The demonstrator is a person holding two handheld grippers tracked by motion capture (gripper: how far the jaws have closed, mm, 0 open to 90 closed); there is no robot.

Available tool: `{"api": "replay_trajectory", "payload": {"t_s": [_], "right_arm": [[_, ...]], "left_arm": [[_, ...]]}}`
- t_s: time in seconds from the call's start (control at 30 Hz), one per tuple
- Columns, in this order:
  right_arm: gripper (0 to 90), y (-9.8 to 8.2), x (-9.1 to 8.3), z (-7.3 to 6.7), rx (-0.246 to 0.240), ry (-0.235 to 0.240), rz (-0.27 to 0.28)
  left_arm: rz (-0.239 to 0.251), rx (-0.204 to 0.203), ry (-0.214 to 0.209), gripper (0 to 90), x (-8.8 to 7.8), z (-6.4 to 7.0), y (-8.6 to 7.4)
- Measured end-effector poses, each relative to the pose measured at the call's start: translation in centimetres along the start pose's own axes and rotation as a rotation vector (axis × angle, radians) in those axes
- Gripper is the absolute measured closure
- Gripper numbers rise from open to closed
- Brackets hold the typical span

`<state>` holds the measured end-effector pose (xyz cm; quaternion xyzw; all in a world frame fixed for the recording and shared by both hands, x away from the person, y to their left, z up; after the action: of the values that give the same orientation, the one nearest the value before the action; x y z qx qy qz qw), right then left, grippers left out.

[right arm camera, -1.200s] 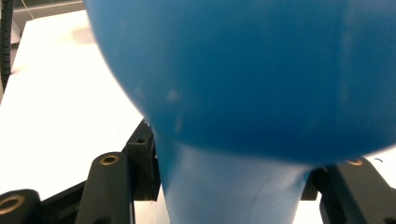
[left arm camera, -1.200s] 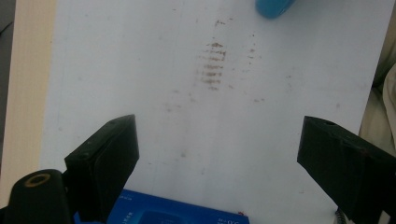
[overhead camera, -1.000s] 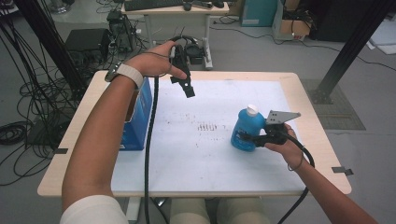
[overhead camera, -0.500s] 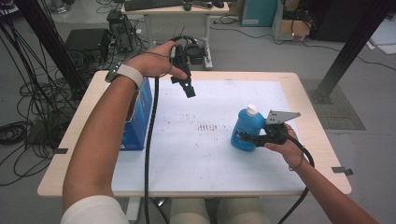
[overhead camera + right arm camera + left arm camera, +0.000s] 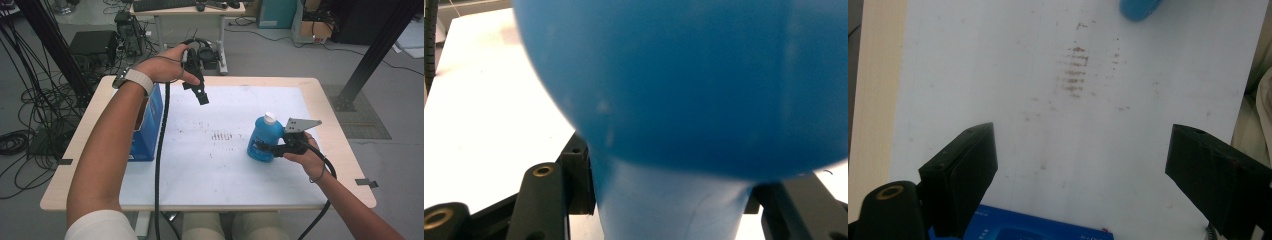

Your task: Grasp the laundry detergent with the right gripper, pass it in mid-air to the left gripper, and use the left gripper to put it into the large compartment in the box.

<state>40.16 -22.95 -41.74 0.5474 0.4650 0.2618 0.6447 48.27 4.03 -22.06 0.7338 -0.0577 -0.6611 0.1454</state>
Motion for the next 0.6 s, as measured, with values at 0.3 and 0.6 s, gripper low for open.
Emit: {"api": "replay_trajectory", "payload": {"t_s": [0.3,0.6], "right_arm": [[43.6,-0.01,-0.01,0.01,0.001,0.003,0.0],[43.5,0.0,-0.02,-0.01,0.003,0.004,0.0]], "left_arm": [[-0.002,-0.002,0.001,13.5,-0.15,0.06,-0.06],[0.002,0.0,0.008,13.3,-0.2,0.1,-0.06]]}}
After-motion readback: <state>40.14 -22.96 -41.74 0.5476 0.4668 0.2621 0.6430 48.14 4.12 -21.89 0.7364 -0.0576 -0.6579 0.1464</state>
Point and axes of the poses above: each handheld gripper's, and its own axes: x roughly forward along the jaws, y roughly out of its top, z roughly to its right, the point moved 4 cm from there along x, roughly forward along the jaws, and after that the axes turned 7 degrees about z, right-handed, at the moved point
